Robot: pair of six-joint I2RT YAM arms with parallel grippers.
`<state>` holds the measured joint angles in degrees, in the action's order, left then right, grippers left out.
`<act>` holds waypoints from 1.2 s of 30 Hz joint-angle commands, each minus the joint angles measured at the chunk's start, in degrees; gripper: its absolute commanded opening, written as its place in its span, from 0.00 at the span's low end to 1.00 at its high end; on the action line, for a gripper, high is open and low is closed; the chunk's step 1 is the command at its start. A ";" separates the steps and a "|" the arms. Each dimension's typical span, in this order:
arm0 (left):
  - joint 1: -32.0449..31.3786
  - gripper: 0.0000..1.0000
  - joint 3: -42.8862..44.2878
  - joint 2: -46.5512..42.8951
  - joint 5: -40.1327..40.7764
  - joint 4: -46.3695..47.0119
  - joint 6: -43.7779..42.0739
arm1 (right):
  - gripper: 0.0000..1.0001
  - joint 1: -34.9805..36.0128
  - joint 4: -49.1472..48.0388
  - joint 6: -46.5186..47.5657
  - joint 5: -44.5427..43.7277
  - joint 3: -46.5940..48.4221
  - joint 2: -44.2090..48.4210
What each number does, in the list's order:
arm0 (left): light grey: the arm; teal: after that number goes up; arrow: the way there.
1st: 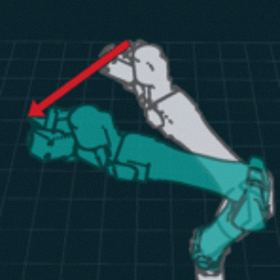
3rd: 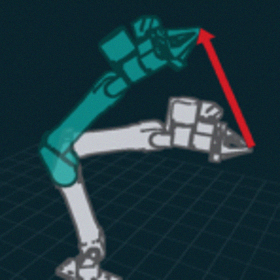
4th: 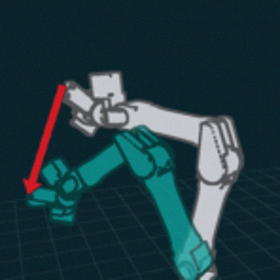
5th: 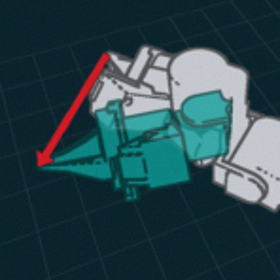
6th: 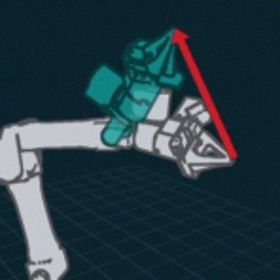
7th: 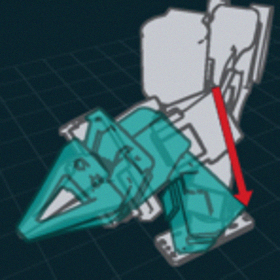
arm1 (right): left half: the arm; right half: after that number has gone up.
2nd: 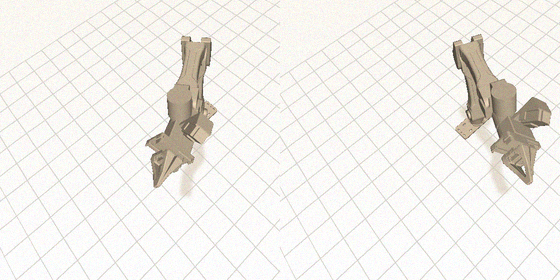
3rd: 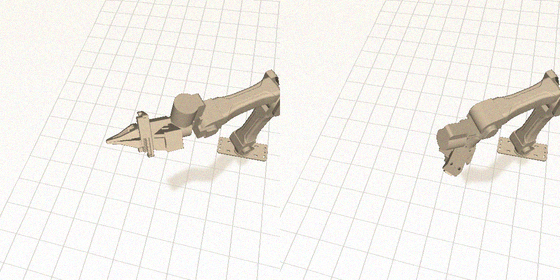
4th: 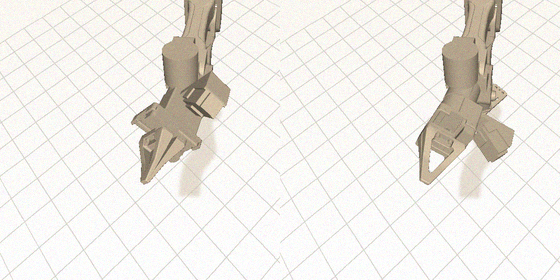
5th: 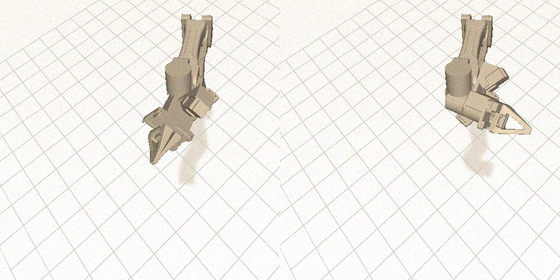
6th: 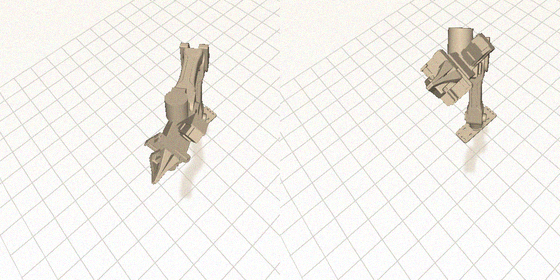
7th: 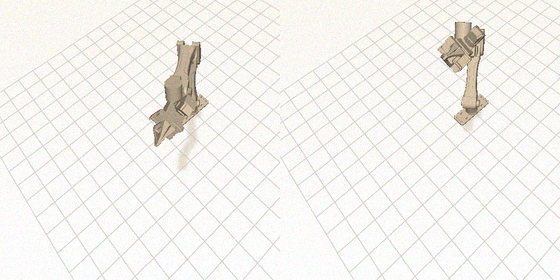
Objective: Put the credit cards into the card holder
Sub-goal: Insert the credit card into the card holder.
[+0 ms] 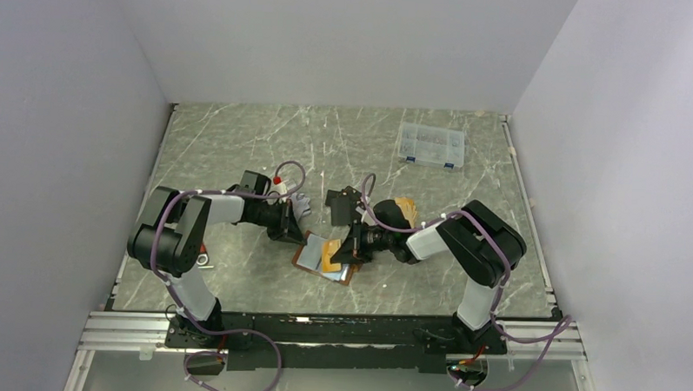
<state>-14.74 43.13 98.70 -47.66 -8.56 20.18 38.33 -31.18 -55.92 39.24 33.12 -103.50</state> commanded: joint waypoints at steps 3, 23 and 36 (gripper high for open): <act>-1.71 0.00 -1.47 -2.34 -1.78 -1.41 -1.53 | 0.00 0.75 -0.32 -0.45 -8.56 -0.49 0.64; -2.11 0.00 -1.22 -1.54 -1.61 -4.50 -4.44 | 0.27 4.57 2.61 -0.35 -14.45 -3.47 3.75; -1.94 0.00 -1.41 -1.53 -1.46 -4.05 -4.73 | 0.39 1.13 8.71 2.07 -13.19 -5.83 11.82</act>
<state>-16.34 42.33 98.06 -48.18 -10.81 17.23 41.17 -26.50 -56.49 27.46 28.36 -93.21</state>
